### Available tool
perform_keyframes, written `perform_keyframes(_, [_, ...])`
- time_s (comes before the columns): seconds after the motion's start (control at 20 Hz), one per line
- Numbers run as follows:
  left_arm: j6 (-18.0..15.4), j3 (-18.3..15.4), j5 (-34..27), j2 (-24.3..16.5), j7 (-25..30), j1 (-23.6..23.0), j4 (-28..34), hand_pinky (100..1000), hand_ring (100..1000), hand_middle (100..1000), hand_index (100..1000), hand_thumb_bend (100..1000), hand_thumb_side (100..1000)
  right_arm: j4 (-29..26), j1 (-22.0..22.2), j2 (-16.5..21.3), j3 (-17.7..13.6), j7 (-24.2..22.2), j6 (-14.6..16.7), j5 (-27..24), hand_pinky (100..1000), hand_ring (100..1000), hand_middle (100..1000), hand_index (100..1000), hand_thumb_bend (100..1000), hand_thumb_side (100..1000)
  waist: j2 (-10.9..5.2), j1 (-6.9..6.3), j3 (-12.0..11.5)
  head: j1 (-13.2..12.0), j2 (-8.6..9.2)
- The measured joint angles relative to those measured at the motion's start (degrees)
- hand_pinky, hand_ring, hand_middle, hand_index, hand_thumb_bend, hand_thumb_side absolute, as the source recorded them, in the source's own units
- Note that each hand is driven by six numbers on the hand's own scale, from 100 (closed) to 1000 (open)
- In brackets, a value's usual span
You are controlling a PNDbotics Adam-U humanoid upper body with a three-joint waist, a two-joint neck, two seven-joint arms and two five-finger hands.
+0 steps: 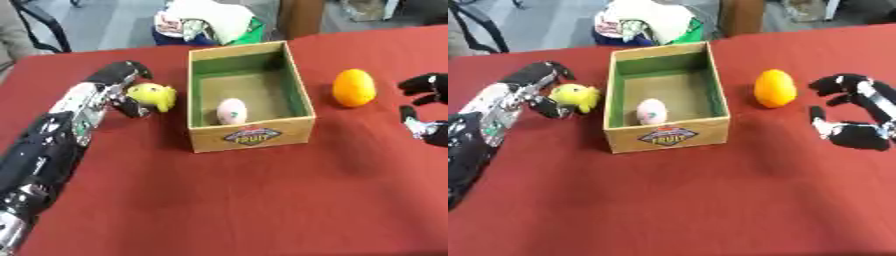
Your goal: Pick up objects on the table and place them in the box.
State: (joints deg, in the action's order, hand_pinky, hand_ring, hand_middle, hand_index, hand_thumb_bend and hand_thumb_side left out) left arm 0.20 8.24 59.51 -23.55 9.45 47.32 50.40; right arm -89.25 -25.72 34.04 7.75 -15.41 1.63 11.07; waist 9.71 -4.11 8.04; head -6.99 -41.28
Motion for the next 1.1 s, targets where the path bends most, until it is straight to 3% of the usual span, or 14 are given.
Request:
perform_keyframes(0.15, [0.58,-0.40,0.74,0.88,-1.45,0.37,-1.69,687,570,556,703,282,100,0.11,0.01,0.00,0.00,-0.01,0.00,0.00,754,814,765,800,100,100,-0.09,0.00,0.10,0.00,0.00])
perform_keyframes(0.2, [0.65,-0.49,0.79,0.98,-1.88,0.41,-1.96,661,509,479,634,189,100,0.13,0.01,0.00,0.00,-0.01,0.00,0.00,754,814,765,800,100,100,-0.14,0.01,0.13,0.00,0.00])
perform_keyframes(0.25, [0.78,-0.62,0.78,1.11,-2.47,0.42,-1.98,651,488,452,609,218,100,0.16,0.01,0.00,0.00,-0.01,0.00,0.00,754,814,765,800,100,101,-0.16,0.01,0.13,0.00,0.00])
perform_keyframes(0.4, [1.64,-0.69,-0.11,1.42,-5.41,0.41,-1.07,633,434,384,544,192,100,0.25,0.01,0.00,0.00,-0.01,0.00,0.00,754,814,765,800,100,100,-0.16,0.02,0.14,0.00,0.00])
perform_keyframes(0.7, [2.76,0.21,-6.11,1.41,-9.23,0.80,8.63,641,444,395,553,198,100,0.26,0.01,0.00,0.00,-0.02,0.02,0.00,754,814,765,800,100,100,-0.16,0.00,0.16,-0.01,0.00])
perform_keyframes(0.9, [1.87,3.18,-9.57,1.74,-7.66,2.67,15.52,644,451,403,559,202,100,0.26,0.00,0.00,0.01,-0.07,0.04,0.00,754,814,765,799,100,100,-0.22,-0.01,0.40,-0.28,0.00])
perform_keyframes(1.1, [0.17,6.46,-10.56,4.10,-4.68,4.19,17.91,647,461,414,568,203,100,0.26,-0.10,-0.03,0.05,-0.31,0.18,0.00,754,814,765,799,100,100,-0.28,-0.01,0.86,-0.61,0.00])
